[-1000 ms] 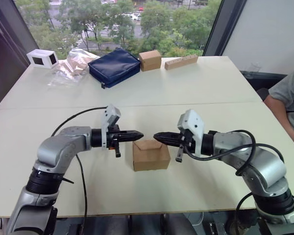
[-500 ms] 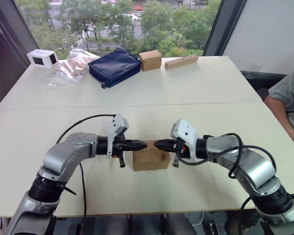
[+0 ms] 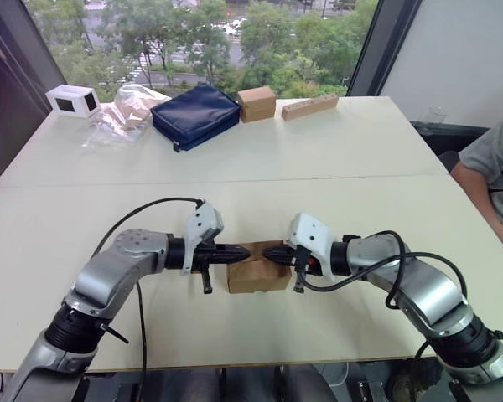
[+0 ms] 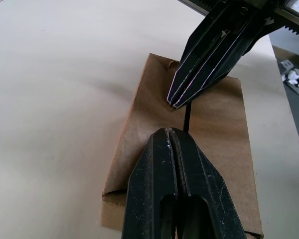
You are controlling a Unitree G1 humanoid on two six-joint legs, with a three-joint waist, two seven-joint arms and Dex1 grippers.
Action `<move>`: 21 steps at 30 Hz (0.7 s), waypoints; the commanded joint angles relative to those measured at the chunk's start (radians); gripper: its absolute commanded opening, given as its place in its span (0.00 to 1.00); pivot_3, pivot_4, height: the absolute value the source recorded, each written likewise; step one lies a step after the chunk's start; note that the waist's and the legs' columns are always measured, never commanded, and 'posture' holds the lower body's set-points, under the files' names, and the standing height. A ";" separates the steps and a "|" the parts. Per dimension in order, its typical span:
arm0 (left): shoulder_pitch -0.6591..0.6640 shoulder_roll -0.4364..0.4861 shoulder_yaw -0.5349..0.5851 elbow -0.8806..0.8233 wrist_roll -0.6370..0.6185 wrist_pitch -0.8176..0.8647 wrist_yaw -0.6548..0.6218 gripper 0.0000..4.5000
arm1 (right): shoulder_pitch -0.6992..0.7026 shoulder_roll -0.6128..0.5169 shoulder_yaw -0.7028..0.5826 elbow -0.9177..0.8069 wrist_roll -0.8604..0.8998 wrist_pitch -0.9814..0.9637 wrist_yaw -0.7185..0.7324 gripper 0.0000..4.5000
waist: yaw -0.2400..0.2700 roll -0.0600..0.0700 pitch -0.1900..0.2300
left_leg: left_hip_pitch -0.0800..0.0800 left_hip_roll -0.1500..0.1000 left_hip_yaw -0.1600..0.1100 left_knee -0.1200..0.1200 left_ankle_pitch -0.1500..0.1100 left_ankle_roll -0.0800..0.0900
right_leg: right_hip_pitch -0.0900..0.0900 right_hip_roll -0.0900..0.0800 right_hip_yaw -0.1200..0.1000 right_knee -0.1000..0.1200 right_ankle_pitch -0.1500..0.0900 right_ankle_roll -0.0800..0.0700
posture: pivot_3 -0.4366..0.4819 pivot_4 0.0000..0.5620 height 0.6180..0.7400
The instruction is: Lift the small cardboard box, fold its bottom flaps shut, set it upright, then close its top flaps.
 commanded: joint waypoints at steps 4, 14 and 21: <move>0.002 -0.049 0.163 -0.017 -0.114 0.055 0.072 0.01 | 0.021 0.062 -0.158 -0.006 0.121 0.007 -0.002 0.00 | 0.000 0.000 0.000 | 0.000 0.000 0.000 0.000 0.000 0.000 | 0.000 0.000 0.000 0.000 0.000 0.000 | 0.48 0.27 1.00; 0.150 0.005 0.458 -0.105 -0.285 0.219 0.226 0.01 | 0.112 0.090 -0.549 -0.060 0.462 0.156 -0.061 0.00 | 0.003 0.000 0.000 | 0.000 0.001 -0.001 -0.001 0.000 0.000 | 0.000 -0.001 0.000 0.000 0.000 0.000 | 0.48 0.27 1.00; 0.334 0.125 0.535 -0.132 -0.324 0.260 0.168 0.01 | 0.337 -0.041 -0.665 -0.100 0.539 0.219 -0.025 0.00 | 0.000 0.000 0.000 | 0.000 0.000 0.000 -0.002 0.000 0.000 | 0.000 -0.001 0.000 -0.001 0.000 0.000 | 0.48 0.27 1.00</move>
